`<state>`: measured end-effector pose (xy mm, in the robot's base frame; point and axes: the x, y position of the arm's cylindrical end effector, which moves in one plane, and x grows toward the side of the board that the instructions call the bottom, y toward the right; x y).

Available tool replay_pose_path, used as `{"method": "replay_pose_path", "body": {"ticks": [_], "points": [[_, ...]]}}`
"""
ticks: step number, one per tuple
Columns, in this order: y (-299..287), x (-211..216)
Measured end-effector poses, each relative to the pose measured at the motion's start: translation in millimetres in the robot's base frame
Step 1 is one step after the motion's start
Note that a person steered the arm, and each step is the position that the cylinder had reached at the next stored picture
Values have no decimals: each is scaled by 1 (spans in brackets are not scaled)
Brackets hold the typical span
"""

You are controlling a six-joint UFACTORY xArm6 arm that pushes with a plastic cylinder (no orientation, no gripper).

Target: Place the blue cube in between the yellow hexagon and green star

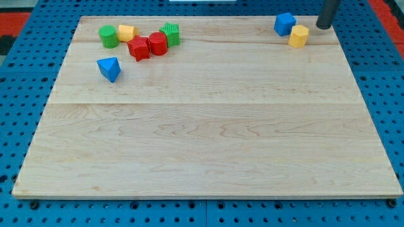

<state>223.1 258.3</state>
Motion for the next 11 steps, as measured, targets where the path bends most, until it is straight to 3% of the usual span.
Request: {"method": "replay_pose_path", "body": {"ticks": [1, 4, 7, 8, 9, 10, 11], "points": [[-7, -20], [-21, -27], [-138, 21], [-170, -25], [-228, 41], [-223, 120], [-350, 165]]}}
